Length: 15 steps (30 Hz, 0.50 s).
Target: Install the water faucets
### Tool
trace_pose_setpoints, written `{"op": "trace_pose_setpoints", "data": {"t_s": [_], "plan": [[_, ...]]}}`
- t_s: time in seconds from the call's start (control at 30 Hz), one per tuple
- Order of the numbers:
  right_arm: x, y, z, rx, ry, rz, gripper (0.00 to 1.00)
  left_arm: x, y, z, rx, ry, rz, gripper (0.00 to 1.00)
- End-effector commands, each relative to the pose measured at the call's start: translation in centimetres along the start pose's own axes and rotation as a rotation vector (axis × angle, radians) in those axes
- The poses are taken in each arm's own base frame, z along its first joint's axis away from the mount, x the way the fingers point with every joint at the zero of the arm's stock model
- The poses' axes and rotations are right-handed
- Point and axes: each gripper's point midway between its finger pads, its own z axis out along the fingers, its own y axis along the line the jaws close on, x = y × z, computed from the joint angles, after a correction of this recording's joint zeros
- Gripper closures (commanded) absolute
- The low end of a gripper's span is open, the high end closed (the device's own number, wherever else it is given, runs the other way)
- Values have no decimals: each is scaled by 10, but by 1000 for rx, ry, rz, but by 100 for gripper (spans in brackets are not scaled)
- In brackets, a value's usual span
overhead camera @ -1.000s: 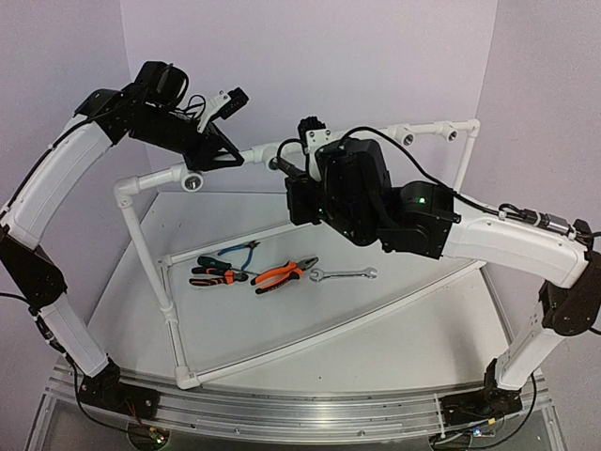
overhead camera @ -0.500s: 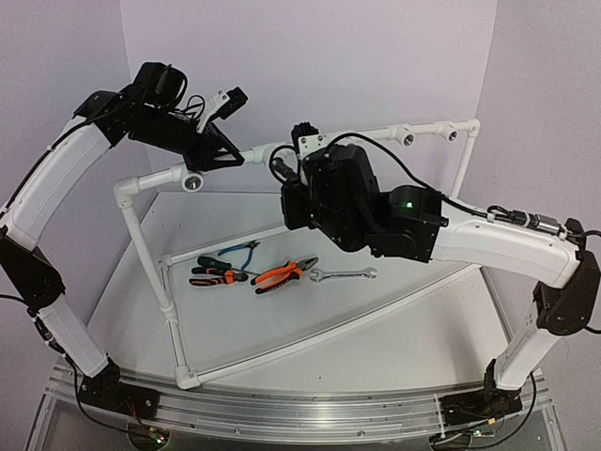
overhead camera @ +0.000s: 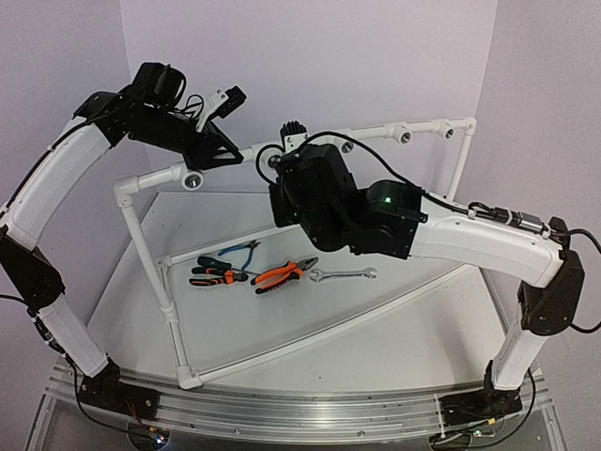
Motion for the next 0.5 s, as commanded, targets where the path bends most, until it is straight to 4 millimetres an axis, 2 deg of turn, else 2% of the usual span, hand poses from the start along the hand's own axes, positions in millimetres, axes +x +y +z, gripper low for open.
{"op": "trace_pose_setpoints", "data": {"t_s": [0.0,0.27,0.33,0.47], "plan": [[-45,-4,-2,-5,-98,150,100,-6,-16,-4,47,-22,-84,100],[-81,11,-11,-126,-132,299,100,-11,-25,-7,73,-37,-25,100],[-81,11,-10,-126,-131,341,100,-13,-26,-8,77,-42,-17,100],[-67,17,-1,-121,-106,396,100,-13,-28,-7,84,-45,-14,100]]}}
